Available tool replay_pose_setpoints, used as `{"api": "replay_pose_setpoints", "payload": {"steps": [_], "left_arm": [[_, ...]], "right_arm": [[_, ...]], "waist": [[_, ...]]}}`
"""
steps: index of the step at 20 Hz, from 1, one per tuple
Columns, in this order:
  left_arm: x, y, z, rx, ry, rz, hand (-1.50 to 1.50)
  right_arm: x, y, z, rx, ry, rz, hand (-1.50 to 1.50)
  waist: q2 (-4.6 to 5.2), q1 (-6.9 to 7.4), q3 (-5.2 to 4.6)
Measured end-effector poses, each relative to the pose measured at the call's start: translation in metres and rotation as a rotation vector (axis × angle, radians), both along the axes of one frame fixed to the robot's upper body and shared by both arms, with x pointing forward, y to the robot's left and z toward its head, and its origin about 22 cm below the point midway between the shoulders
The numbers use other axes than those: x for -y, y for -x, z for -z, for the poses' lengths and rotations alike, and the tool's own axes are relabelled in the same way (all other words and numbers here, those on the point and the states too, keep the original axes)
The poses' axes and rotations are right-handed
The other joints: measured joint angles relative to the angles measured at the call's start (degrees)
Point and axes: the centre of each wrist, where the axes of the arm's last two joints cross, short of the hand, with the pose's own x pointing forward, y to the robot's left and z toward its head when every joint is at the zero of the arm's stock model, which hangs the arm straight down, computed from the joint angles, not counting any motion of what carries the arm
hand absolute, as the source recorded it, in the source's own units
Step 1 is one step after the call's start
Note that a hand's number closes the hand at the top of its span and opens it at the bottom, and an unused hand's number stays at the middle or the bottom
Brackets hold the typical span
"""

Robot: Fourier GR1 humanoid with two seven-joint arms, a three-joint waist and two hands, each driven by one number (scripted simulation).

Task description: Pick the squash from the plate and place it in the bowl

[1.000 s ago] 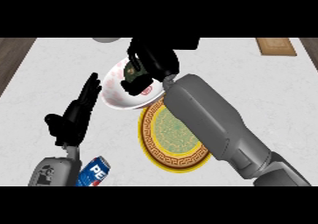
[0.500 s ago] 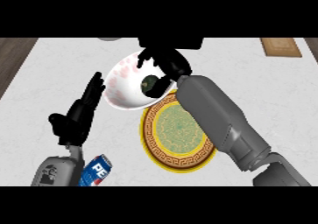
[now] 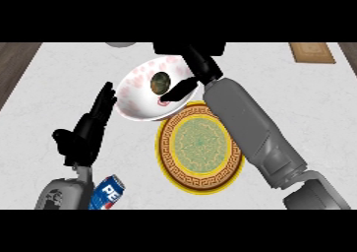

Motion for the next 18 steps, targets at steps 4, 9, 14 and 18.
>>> {"api": "replay_pose_setpoints", "payload": {"steps": [4,9,14,18], "left_arm": [[-0.007,-0.001,-0.001,-0.001,-0.001,-0.010,0.00],[-0.005,0.003,0.005,-0.001,-0.003,-0.010,0.00],[-0.014,0.003,0.009,-0.011,0.001,-0.010,0.00],[-0.014,0.001,0.007,-0.006,0.002,-0.012,0.00]], "right_arm": [[0.011,-0.007,-0.009,-0.041,-0.104,0.020,-1.50],[0.039,-0.018,-0.018,-0.126,-0.192,0.015,-1.50],[0.079,-0.024,-0.017,-0.189,-0.259,-0.020,-1.50],[0.108,-0.025,-0.012,-0.233,-0.283,-0.063,-1.50]], "waist": [[-0.16,-0.59,-0.01],[-0.21,-0.88,-0.03],[-0.30,-1.18,-0.02],[-0.29,-1.19,-0.02]]}}
